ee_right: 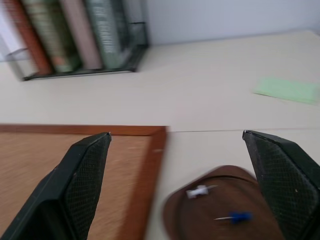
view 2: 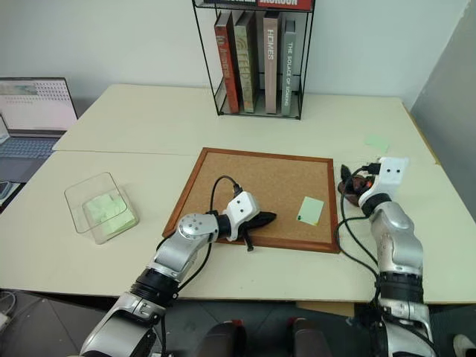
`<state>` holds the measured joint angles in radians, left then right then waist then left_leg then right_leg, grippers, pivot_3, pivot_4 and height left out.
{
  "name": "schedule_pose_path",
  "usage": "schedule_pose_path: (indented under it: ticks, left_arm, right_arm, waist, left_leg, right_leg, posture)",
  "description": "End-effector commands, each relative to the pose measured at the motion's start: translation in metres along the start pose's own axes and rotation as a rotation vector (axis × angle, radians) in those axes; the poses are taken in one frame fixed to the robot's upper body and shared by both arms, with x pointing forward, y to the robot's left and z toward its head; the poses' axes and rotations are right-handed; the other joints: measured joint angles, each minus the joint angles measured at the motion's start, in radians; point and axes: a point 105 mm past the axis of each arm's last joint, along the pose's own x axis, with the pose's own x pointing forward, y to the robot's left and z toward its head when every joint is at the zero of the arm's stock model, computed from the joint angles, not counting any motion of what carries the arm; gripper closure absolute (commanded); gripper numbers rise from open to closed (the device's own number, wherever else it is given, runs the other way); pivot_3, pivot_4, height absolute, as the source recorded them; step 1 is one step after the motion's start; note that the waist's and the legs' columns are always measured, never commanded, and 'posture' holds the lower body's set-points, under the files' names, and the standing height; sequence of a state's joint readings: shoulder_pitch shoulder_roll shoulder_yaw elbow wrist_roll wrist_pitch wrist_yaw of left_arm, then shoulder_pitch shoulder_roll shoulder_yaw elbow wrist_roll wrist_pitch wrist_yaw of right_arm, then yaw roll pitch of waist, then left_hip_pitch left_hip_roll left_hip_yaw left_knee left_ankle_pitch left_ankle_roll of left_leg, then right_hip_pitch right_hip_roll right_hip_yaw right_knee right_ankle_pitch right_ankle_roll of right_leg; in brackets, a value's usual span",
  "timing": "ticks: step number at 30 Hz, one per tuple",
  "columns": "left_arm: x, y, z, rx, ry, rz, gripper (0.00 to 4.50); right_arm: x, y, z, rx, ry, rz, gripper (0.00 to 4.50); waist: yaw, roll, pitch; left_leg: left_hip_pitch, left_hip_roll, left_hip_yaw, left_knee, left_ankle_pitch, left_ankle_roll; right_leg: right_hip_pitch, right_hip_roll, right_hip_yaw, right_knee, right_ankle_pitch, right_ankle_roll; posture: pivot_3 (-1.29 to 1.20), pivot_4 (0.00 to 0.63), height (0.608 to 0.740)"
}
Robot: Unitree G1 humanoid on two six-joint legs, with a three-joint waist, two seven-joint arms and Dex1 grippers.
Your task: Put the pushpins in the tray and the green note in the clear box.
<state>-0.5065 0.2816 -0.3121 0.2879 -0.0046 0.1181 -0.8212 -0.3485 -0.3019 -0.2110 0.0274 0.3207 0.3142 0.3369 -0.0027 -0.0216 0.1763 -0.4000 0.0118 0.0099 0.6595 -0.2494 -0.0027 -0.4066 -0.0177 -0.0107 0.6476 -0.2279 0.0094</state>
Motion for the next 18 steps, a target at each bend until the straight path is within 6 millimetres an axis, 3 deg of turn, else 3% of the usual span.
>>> schedule_pose_path:
  ticks: [1,10,16,18]
  left_arm:
    - [0.001,-0.011,-0.018,-0.021,0.063,-0.037,4.5]
    - [0.001,-0.011,-0.018,-0.021,0.063,-0.041,4.5]
    - [0.001,-0.009,-0.019,-0.019,0.064,-0.041,4.5]
    - [0.0,-0.009,-0.019,-0.019,0.065,-0.04,4.5]
  right_arm:
    - [-0.023,0.033,0.012,-0.095,-0.059,0.196,0.02]
    - [-0.066,0.052,-0.023,-0.189,0.11,0.391,0.02]
    - [-0.067,0.058,-0.036,-0.19,0.136,0.407,0.02]
    - [-0.064,0.059,-0.04,-0.184,0.143,0.403,0.31]
  waist:
    - [0.0,0.0,0.0]
    - [0.001,0.0,0.0]
    - [0.001,0.0,0.0]
    - [0.001,0.0,0.0]
  left_leg:
    - [0.0,0.0,0.0,0.0,0.0,0.0]
    - [0.001,0.0,-0.001,0.001,0.0,0.0]
    - [0.0,0.0,0.0,0.001,0.0,0.0]
    - [0.0,0.0,0.0,0.001,0.0,0.0]
  right_leg:
    - [0.0,0.0,0.0,0.0,0.0,0.0]
    - [0.0,0.0,-0.001,0.0,0.0,0.0]
    - [0.0,0.0,-0.001,0.0,0.0,0.0]
    - [0.0,0.0,-0.001,0.0,0.0,0.0]
  posture:
    - [0.0,0.15,0.74]
    - [0.0,0.15,0.74]
    - [0.0,0.15,0.74]
    - [0.0,0.15,0.74]
